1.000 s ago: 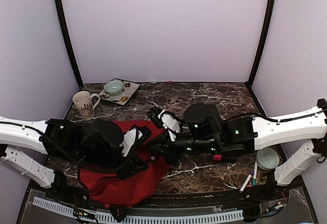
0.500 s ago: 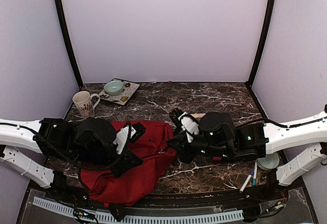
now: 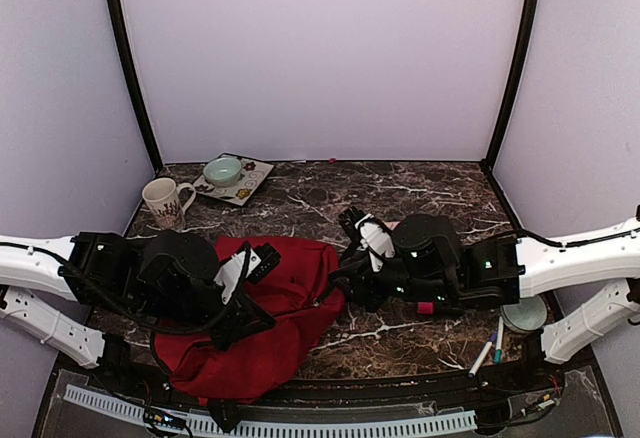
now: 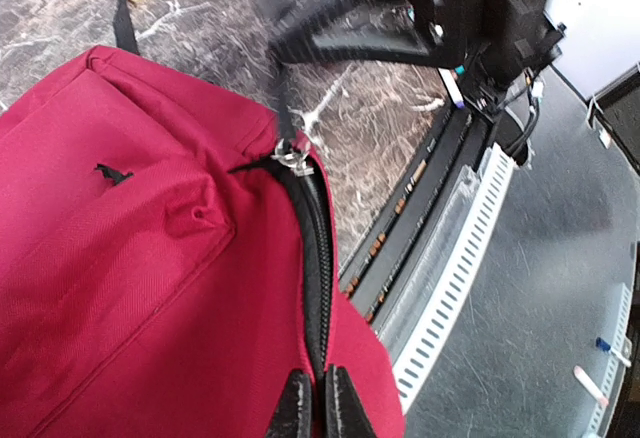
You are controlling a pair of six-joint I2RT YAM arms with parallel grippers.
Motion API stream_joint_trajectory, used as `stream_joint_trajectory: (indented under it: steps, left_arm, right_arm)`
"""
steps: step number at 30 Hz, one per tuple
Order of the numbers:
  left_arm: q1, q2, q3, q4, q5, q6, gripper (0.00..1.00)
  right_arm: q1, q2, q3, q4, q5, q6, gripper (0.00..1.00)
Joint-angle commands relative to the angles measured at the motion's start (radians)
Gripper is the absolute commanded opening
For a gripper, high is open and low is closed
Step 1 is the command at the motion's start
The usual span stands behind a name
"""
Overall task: Pack the student bag
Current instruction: Zip the student bag into the largest pocket of the bag, then move the student bag to the center of the board.
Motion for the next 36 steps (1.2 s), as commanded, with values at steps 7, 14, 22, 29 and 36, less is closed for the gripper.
stream_joint_trajectory:
  steps: [7,14,22,29,36]
  left_arm:
    - [-0.002,0.055,-0.021,0.007,0.053,0.015,0.0]
    - [-0.002,0.083,-0.019,0.023,0.06,0.015,0.0]
    - [-0.002,0.095,-0.039,0.04,0.066,-0.004,0.0]
    - [-0.002,0.097,-0.054,0.055,0.065,-0.008,0.0]
    - [-0.002,0.107,-0.058,0.058,0.074,0.0,0.0]
  right_arm:
    - [-0.168,0.104,0.145,-0.149,0.018,0.213,0.92]
    - [-0.294,0.275,0.236,-0.213,-0.121,0.319,0.86]
    - [-0.376,0.419,0.243,-0.103,-0.287,0.342,0.73]
    - [-0.38,0.504,0.251,-0.015,-0.392,0.374,0.51]
    - [-0.387,0.525,0.227,0.039,-0.468,0.375,0.23]
